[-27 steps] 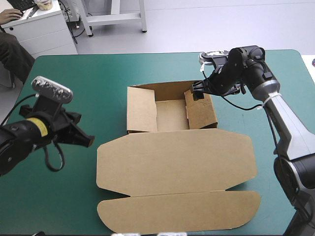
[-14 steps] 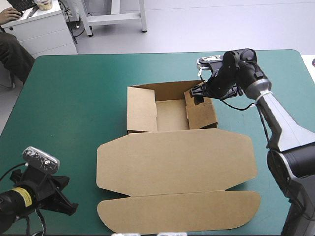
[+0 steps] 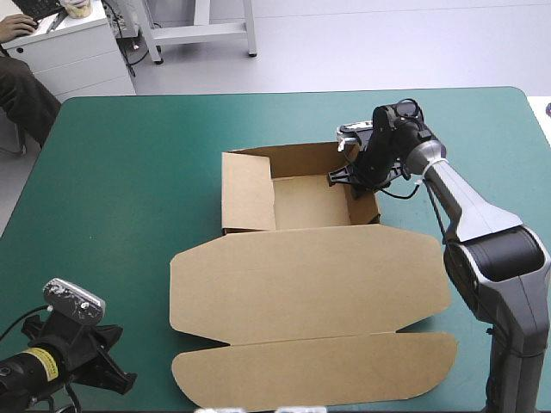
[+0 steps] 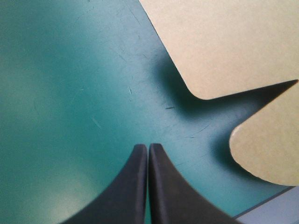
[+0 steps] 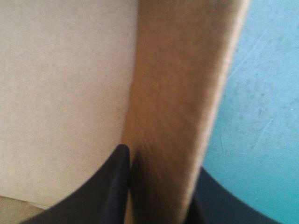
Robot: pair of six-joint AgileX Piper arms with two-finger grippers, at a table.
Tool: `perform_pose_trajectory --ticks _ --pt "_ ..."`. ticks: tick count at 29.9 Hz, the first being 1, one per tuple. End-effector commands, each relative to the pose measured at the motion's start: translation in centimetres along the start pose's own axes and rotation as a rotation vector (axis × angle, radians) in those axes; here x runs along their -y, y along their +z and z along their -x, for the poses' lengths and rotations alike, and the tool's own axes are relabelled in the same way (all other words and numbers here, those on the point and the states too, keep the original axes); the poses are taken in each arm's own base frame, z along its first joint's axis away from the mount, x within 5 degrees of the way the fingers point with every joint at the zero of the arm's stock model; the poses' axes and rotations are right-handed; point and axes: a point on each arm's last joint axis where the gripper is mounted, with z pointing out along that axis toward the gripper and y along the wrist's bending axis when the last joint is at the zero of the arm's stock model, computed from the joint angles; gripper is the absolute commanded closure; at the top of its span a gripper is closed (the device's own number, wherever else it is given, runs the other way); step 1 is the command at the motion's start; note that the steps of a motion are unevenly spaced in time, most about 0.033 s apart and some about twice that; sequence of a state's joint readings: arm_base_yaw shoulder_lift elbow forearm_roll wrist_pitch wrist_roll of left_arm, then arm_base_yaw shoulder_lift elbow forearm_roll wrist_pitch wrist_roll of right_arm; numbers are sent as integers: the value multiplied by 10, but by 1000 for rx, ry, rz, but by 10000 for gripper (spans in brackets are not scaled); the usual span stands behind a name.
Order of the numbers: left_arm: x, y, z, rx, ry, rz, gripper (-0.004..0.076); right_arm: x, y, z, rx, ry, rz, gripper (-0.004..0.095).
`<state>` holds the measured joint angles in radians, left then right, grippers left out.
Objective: Fold the box
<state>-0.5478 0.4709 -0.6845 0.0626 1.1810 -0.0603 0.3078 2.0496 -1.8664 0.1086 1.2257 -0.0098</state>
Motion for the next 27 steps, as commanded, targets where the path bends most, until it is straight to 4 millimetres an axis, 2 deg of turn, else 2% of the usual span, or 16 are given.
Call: perform_pose_trajectory --ticks 1,8,13,18,21,27 --pt "0 -5 11 88 -9 1 734 -3 -35 3 99 -17 -1 931" --pt "-1 -6 14 120 -5 7 734 -1 -38 4 114 -43 -16 928" --pt "-1 -6 14 120 -4 9 734 15 -63 4 171 -81 -155 928" --pt "-1 -6 14 120 -4 9 734 51 -101 -3 258 -23 -250 928" --pt "-1 -6 14 120 -4 9 734 80 -125 -12 300 48 -279 928" --pt "-2 -6 14 122 -1 15 734 154 -155 -40 318 208 -370 928"
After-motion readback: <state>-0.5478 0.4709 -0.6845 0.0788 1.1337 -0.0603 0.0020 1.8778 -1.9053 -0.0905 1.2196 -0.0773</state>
